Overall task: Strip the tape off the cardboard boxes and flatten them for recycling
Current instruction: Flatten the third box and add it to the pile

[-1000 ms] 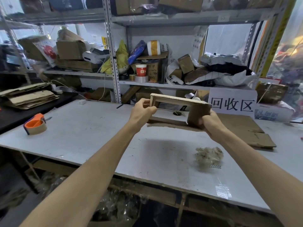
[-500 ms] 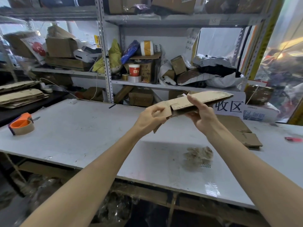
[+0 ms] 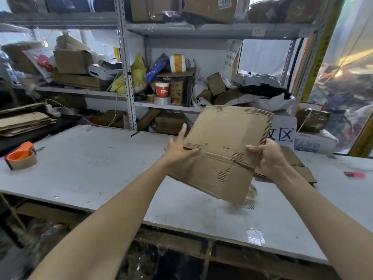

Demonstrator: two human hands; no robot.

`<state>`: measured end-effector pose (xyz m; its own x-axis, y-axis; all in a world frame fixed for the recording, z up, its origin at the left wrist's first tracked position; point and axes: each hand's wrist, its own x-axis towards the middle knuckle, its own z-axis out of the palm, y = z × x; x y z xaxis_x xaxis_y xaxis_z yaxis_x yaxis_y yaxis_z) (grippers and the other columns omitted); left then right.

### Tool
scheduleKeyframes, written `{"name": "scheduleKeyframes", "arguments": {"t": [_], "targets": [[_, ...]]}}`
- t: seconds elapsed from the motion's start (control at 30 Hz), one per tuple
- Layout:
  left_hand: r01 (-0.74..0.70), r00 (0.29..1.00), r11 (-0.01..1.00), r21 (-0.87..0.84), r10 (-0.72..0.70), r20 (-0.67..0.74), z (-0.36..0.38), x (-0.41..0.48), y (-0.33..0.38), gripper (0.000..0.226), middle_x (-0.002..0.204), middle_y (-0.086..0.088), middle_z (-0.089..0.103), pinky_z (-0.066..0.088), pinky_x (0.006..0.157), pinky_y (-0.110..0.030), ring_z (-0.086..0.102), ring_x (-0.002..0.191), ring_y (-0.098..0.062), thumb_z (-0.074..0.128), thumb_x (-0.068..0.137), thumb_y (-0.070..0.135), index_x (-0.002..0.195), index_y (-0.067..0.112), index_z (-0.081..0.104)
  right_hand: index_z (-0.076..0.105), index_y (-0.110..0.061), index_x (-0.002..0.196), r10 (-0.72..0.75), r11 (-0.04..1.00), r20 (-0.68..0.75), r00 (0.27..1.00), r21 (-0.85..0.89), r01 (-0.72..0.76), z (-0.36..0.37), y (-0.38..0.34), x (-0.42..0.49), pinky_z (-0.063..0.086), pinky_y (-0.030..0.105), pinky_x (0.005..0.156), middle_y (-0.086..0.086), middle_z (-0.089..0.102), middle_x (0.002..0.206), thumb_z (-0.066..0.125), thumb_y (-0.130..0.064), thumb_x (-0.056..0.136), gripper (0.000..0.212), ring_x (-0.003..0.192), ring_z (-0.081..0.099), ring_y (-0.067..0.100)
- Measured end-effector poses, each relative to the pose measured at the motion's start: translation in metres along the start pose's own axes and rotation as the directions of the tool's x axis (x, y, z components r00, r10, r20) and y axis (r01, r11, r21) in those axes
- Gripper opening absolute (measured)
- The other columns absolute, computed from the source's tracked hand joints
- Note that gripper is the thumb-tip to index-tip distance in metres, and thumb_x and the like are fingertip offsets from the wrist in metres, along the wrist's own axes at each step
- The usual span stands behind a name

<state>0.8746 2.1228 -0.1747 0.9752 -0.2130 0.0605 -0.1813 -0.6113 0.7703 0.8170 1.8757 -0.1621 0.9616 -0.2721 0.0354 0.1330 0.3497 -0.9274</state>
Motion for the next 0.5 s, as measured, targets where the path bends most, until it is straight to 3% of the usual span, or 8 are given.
{"name": "scheduleKeyframes", "arguments": {"t": [0.03,0.07,0.13,0.17,0.27,0.37,0.43,0.5], "targets": [[0.033,0.998,0.993,-0.117,-0.026,0.062,0.001,0.000,-0.005,0.089,0.159,-0.016,0.025,0.027,0.117,-0.050,0.029,0.145,-0.037,0.064,0.094,0.035,0.159,0.027,0.003,0.058,-0.007,0.106,-0.002,1.000,0.015,1.000,-0.003,0.002,-0.005,0.000,-0.001,0.059,0.036,0.059,0.016,0.067,0.103,0.053,0.016,0.081,0.034,0.080,0.069,0.029],[0.066,0.994,0.976,-0.209,-0.046,0.096,0.002,-0.002,-0.010,0.081,0.154,-0.013,0.038,0.035,0.113,-0.045,0.040,0.140,-0.034,0.066,0.093,0.033,0.157,0.016,0.019,0.058,-0.008,0.109,-0.001,1.000,0.014,1.000,-0.009,0.002,-0.009,0.000,-0.002,0.060,0.037,0.060,0.017,0.067,0.105,0.055,0.013,0.082,0.034,0.083,0.069,0.029],[0.073,0.996,0.943,-0.326,-0.049,0.081,0.006,-0.005,-0.014,0.045,0.133,-0.014,0.061,0.050,0.098,-0.040,0.061,0.117,-0.029,0.067,0.093,0.030,0.130,0.005,0.054,0.051,-0.006,0.123,0.005,0.997,-0.043,0.999,-0.079,-0.008,-0.015,-0.001,-0.004,0.059,0.039,0.063,0.017,0.065,0.111,0.064,0.005,0.083,0.044,0.090,0.067,0.030],[0.067,0.997,0.917,-0.394,-0.050,0.053,0.009,-0.006,-0.013,0.034,0.124,-0.016,0.066,0.053,0.095,-0.041,0.065,0.108,-0.028,0.067,0.094,0.026,0.119,0.005,0.057,0.046,-0.007,0.129,-0.003,0.986,-0.077,0.997,-0.165,-0.010,-0.017,-0.001,-0.004,0.057,0.037,0.062,0.013,0.065,0.110,0.069,0.000,0.081,0.055,0.092,0.067,0.027],[0.036,0.993,0.841,-0.540,-0.089,-0.072,0.018,-0.004,-0.004,0.026,0.121,-0.020,0.066,0.052,0.098,-0.050,0.065,0.107,-0.033,0.067,0.093,0.019,0.111,0.008,0.051,0.044,-0.019,0.130,-0.052,0.914,-0.035,0.998,-0.404,0.033,-0.021,0.002,-0.005,0.052,0.030,0.069,-0.002,0.064,0.104,0.082,-0.010,0.069,0.073,0.093,0.064,0.015],[-0.006,0.982,0.829,-0.559,-0.101,-0.161,0.025,0.000,0.006,0.033,0.122,-0.016,0.065,0.052,0.098,-0.049,0.064,0.110,-0.032,0.069,0.092,0.019,0.117,0.009,0.051,0.046,-0.023,0.129,-0.095,0.850,0.002,0.995,-0.521,0.083,-0.024,0.010,-0.008,0.047,0.024,0.074,-0.002,0.064,0.108,0.084,-0.004,0.064,0.078,0.095,0.061,0.010],[0.007,0.996,0.858,-0.514,-0.049,-0.068,0.028,0.001,0.010,0.044,0.123,-0.007,0.063,0.051,0.094,-0.043,0.060,0.113,-0.026,0.072,0.089,0.020,0.125,0.014,0.047,0.044,-0.018,0.133,-0.157,0.846,-0.075,0.985,-0.525,0.095,-0.029,0.014,-0.008,0.050,0.028,0.079,0.002,0.063,0.111,0.084,-0.001,0.062,0.084,0.097,0.061,0.014],[0.053,0.993,0.870,-0.490,0.005,0.118,0.030,0.001,0.012,0.055,0.116,0.005,0.062,0.047,0.086,-0.036,0.058,0.110,-0.020,0.076,0.084,0.015,0.127,0.029,0.044,0.042,-0.016,0.133,-0.200,0.831,-0.187,0.962,-0.552,0.065,-0.040,0.015,-0.007,0.049,0.038,0.092,0.005,0.060,0.115,0.087,-0.003,0.058,0.089,0.103,0.059,0.021]]}}
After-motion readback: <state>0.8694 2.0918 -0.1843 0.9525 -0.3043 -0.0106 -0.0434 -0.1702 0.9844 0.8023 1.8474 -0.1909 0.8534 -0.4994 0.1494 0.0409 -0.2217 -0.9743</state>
